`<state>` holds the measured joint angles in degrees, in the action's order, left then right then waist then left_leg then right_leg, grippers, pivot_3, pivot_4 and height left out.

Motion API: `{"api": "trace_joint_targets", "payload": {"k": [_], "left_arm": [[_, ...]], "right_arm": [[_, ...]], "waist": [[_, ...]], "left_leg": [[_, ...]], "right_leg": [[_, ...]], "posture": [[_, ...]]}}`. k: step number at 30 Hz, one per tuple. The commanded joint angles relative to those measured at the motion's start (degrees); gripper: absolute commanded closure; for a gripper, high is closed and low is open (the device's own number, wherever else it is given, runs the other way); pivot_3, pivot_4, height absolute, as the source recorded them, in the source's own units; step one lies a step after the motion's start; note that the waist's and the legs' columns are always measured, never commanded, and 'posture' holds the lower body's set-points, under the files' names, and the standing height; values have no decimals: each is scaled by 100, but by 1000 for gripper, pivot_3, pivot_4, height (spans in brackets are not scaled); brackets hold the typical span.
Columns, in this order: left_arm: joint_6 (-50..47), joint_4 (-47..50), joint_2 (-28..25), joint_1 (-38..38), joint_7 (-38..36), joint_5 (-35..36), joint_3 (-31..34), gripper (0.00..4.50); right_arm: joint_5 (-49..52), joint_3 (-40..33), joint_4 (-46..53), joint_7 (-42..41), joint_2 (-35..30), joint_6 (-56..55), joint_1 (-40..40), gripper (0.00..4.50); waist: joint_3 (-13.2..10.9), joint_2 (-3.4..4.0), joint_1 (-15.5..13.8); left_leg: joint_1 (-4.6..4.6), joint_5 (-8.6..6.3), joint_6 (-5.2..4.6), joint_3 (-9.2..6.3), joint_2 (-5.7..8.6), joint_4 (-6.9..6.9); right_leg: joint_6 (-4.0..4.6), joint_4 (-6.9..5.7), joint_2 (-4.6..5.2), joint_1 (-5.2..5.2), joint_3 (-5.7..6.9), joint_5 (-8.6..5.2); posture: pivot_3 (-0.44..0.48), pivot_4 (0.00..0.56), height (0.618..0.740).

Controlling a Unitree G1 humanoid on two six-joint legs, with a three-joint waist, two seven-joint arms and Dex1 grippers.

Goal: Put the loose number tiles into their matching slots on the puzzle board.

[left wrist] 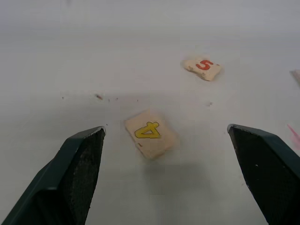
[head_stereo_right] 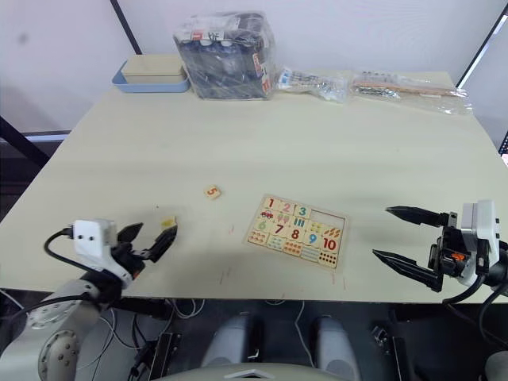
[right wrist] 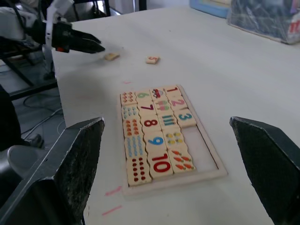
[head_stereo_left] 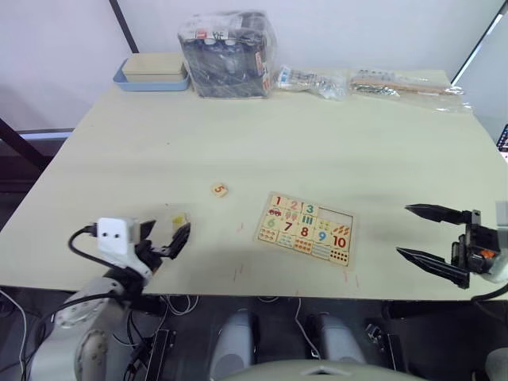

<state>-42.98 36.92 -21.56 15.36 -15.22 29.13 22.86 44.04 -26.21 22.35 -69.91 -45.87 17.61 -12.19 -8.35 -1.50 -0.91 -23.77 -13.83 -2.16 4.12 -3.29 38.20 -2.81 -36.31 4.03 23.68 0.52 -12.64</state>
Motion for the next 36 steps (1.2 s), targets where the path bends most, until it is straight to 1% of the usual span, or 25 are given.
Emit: {"api": "trace_joint_targets", "payload": {"k": [1,3,6,9,14,20,30,33,36], "left_arm": [[-980,729,211,-319,1079,-208,-257,61],[-1272,838,264,-471,1413,-404,-457,61],[-1607,834,486,-792,1902,-641,-676,61],[-1938,766,622,-1020,2194,-845,-768,61],[-2391,630,612,-1466,2350,-1115,-941,61],[-2890,575,821,-1651,2349,-1210,-874,61],[-3002,454,1109,-1716,2405,-1497,-727,61],[-3019,452,1172,-1719,2435,-1598,-664,840],[-2995,421,1158,-1736,2430,-1705,-665,2166]], "right_arm": [[188,-51,175,-100,-138,98,101,0],[209,-57,165,-131,-159,127,128,0],[216,-76,131,-194,-185,125,139,0],[234,-113,143,-219,-194,141,118,0],[272,-156,152,-244,-233,199,148,0],[295,-184,143,-292,-270,219,153,0],[303,-167,138,-283,-290,220,184,0],[315,-164,139,-272,-284,234,187,0],[314,-156,128,-265,-276,236,193,0]], "waist": [[0,0,0],[0,0,5],[-1,-1,5],[-1,-2,4],[-1,-3,0],[-2,-5,6],[-2,-4,5],[-1,-4,8],[-1,-4,11]], "left_leg": [[1,0,0,-1,3,1],[2,0,-1,-1,13,3],[1,1,-1,-1,16,4],[0,1,-1,-2,16,4],[0,1,-2,-3,17,5],[-1,1,-1,-2,17,8],[1,1,-1,-5,16,8],[2,1,-1,-6,16,8],[2,1,-1,-5,16,8]], "right_leg": [[-2,-1,-2,-1,0,-1],[1,-3,-6,-7,0,1],[6,-3,-10,-8,0,4],[15,-2,-12,-9,0,9],[14,-2,-14,-9,0,9],[15,-1,-14,-10,-2,9],[15,-2,-17,-11,-2,9],[15,-2,-18,-11,-2,9],[15,-2,-18,-11,-3,9]], "posture": [[0,150,740],[0,150,740],[0,150,740],[0,150,740],[0,150,740],[0,150,740],[0,150,740],[0,150,740],[0,150,740]]}}
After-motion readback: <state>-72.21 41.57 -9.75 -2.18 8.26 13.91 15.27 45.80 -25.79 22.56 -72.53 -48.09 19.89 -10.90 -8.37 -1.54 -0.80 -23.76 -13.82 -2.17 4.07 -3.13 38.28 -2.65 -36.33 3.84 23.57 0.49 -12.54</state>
